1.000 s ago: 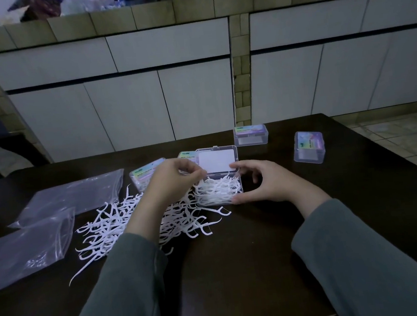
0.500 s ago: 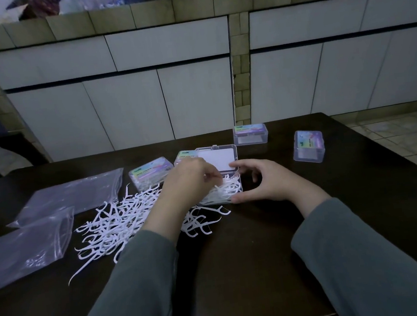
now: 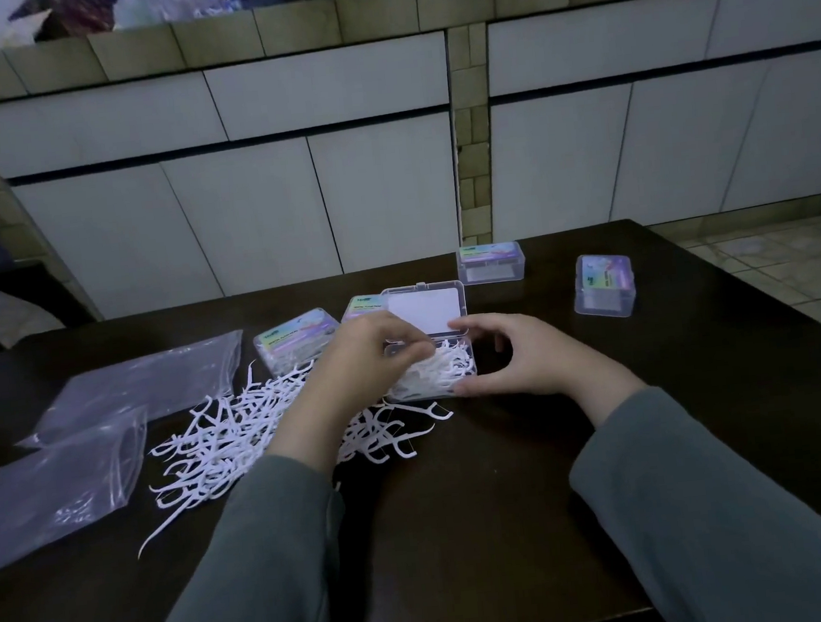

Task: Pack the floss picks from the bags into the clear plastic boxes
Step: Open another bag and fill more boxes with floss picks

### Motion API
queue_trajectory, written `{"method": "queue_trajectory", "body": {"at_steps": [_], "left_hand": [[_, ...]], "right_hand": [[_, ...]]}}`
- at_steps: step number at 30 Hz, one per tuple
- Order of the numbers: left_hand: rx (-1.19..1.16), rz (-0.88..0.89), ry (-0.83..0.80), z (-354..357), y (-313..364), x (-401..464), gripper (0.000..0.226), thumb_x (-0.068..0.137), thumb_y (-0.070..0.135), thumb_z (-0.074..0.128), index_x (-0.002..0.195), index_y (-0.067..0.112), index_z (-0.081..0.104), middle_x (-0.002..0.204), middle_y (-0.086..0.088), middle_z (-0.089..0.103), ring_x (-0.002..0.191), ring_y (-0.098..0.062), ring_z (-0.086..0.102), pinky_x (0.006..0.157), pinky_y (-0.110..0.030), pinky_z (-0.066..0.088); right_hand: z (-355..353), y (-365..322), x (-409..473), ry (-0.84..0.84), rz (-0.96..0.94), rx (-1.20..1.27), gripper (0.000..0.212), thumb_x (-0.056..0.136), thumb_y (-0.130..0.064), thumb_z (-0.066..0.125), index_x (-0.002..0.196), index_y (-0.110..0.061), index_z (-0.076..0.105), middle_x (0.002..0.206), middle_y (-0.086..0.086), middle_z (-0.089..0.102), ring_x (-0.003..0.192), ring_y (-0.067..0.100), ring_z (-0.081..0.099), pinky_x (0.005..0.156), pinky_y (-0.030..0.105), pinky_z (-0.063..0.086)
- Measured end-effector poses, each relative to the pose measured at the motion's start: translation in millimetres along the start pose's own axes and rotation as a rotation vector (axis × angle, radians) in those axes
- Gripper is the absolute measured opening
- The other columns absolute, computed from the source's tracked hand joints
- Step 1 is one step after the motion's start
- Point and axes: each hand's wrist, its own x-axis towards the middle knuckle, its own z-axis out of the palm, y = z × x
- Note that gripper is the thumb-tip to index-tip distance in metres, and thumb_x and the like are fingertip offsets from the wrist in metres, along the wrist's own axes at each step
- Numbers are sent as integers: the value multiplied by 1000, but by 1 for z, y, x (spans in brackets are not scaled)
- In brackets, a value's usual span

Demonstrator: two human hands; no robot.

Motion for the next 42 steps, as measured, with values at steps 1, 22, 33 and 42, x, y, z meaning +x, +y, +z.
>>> {"method": "queue_trajectory", "body": {"at_steps": [1, 22, 33, 42], "left_hand": [[-35, -15, 22, -3, 0, -3, 5, 88, 37, 64, 88, 39, 69, 94, 19, 61, 87, 1, 56, 77, -24, 48], [174, -112, -102, -30, -38, -64, 35, 72, 37, 81, 106, 37, 71, 115, 15, 61, 112, -7, 51, 100, -34, 43], [175, -42, 16, -29, -34, -65, 9, 80, 35, 75, 86, 28, 74, 92, 17, 65, 93, -3, 54, 82, -26, 45], [147, 15, 130, -25, -39, -62, 9, 85, 31, 71, 86, 22, 72, 84, 12, 63, 86, -7, 53, 76, -27, 42]], "right_hand": [[0, -3, -2, 6, 6, -52, 85, 68, -62, 75, 141, -48, 35, 139, -11, 43, 125, 17, 39, 106, 46, 38], [58, -92, -45, 129, -12, -610, 42, 94, -51, 49, 127, -26, 59, 124, 0, 58, 118, 23, 47, 95, 43, 26], [62, -101, -42, 80, 34, -719, 24, 97, -25, 48, 120, -18, 56, 119, 3, 55, 118, 25, 42, 97, 45, 27], [66, -99, -40, 57, 28, -704, 23, 100, -18, 41, 120, -14, 52, 121, 5, 55, 118, 26, 41, 98, 43, 26]]}}
